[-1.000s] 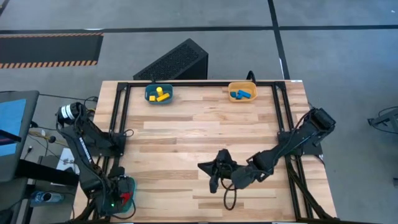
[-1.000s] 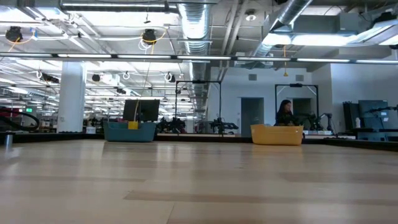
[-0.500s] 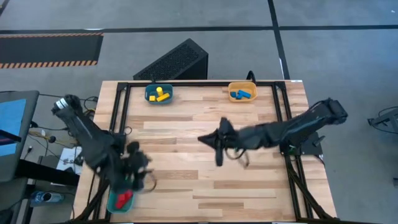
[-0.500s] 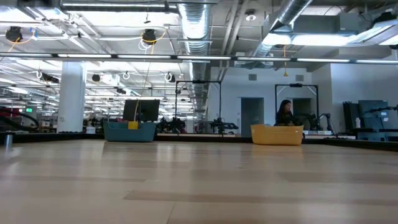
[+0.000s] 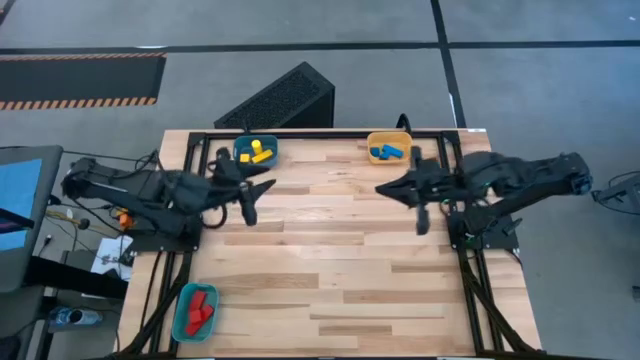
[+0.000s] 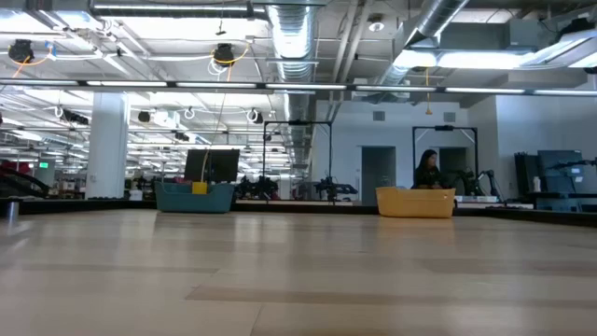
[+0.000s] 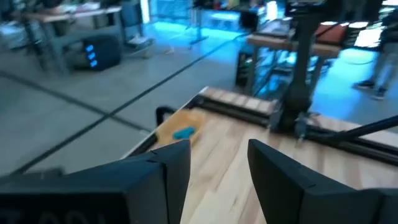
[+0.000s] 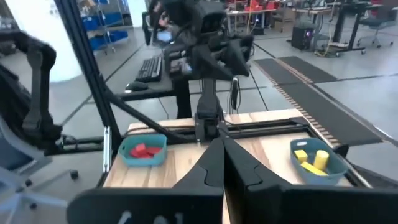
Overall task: Sort & place blocks by color
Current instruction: Return to Home Position
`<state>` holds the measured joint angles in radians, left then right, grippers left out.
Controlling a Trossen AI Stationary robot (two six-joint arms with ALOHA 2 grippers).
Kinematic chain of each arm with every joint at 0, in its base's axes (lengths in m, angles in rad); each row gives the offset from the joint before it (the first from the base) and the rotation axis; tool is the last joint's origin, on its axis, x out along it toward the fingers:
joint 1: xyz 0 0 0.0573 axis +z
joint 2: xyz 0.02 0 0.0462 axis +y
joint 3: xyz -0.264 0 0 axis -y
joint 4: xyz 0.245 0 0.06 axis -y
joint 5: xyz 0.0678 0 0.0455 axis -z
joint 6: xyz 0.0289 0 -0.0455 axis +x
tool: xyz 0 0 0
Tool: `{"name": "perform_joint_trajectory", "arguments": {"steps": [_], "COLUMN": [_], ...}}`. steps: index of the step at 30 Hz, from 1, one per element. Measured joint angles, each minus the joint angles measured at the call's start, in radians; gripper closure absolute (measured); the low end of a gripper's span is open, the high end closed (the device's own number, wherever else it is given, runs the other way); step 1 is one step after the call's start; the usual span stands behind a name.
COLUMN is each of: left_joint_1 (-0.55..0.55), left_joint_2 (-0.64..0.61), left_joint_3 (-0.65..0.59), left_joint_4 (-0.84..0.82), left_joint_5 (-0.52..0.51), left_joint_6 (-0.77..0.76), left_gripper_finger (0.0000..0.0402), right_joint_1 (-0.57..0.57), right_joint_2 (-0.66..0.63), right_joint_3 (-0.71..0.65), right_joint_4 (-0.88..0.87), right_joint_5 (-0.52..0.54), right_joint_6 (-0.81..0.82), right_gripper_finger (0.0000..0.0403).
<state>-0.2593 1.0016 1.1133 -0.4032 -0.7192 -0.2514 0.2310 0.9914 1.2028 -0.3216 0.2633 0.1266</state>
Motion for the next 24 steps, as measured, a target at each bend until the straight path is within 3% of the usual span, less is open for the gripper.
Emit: {"name": "perform_joint_trajectory", "arguments": {"steps": [4, 8, 13, 19, 24], "left_joint_1": [0.091, 0.131, 0.136, 0.173, 0.221], "left_joint_2": [0.026, 0.085, 0.105, 0.016, -0.060], "left_joint_3": [0.000, 0.000, 0.000, 0.010, -0.017], "left_joint_4": [0.116, 0.207, 0.291, 0.288, 0.236], "left_joint_5": [0.196, 0.348, 0.375, 0.372, 0.412], "left_joint_6": [0.085, 0.125, 0.157, 0.260, 0.323], "left_gripper_finger": [0.0268, 0.0297, 0.0353, 0.0398, 0.0399], "right_joint_1": [-0.013, -0.038, -0.086, -0.123, -0.131], "right_joint_2": [-0.039, -0.039, -0.044, -0.135, -0.228], "right_joint_3": [0.000, 0.000, -0.001, -0.009, -0.149], "right_joint_4": [0.052, 0.108, 0.074, 0.005, 0.218], "right_joint_5": [-0.010, -0.141, -0.212, -0.212, -0.210], "right_joint_6": [-0.083, -0.178, -0.172, -0.130, -0.075], "right_gripper_finger": [0.0390, 0.0390, 0.0390, 0.0390, 0.0390]}}
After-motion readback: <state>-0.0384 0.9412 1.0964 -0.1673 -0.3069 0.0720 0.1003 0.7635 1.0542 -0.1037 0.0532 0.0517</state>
